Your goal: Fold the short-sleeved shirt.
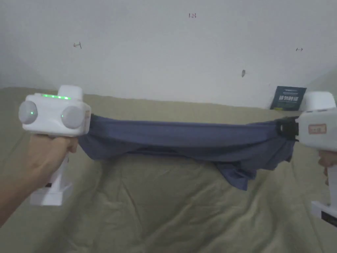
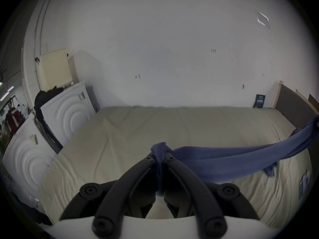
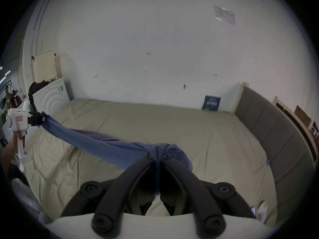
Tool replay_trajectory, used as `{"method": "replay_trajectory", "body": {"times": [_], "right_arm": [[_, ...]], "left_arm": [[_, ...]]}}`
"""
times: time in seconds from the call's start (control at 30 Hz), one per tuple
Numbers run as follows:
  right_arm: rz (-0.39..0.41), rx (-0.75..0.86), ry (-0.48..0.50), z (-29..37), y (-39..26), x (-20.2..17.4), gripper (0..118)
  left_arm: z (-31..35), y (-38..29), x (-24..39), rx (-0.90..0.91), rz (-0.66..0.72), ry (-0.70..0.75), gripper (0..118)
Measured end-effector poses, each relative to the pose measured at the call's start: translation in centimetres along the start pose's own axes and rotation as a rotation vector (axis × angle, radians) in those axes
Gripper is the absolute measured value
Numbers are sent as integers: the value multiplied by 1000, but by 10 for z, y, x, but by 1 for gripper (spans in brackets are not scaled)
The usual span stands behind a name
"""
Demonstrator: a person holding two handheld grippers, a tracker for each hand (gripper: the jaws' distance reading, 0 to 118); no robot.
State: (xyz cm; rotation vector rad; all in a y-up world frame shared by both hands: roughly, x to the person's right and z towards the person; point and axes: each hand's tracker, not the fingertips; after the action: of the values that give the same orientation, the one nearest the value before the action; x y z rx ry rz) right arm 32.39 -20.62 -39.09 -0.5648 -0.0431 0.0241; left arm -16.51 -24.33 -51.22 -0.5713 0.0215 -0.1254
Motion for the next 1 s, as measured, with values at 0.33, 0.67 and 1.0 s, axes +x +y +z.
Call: {"method": "replay_trajectory", "body": {"times": [0.33, 0.67, 1.0], "right_arm": [[-58, -91, 45, 109, -178, -28, 5], [-159, -253, 83, 144, -310, -34, 5], [-175, -327, 81, 146, -344, -37, 5]], "left_arm": [[86, -169, -27, -168, -36, -38, 6], [133, -276, -53, -290, -11, -54, 6], [148, -322, -55, -367, 7, -75, 6]]}}
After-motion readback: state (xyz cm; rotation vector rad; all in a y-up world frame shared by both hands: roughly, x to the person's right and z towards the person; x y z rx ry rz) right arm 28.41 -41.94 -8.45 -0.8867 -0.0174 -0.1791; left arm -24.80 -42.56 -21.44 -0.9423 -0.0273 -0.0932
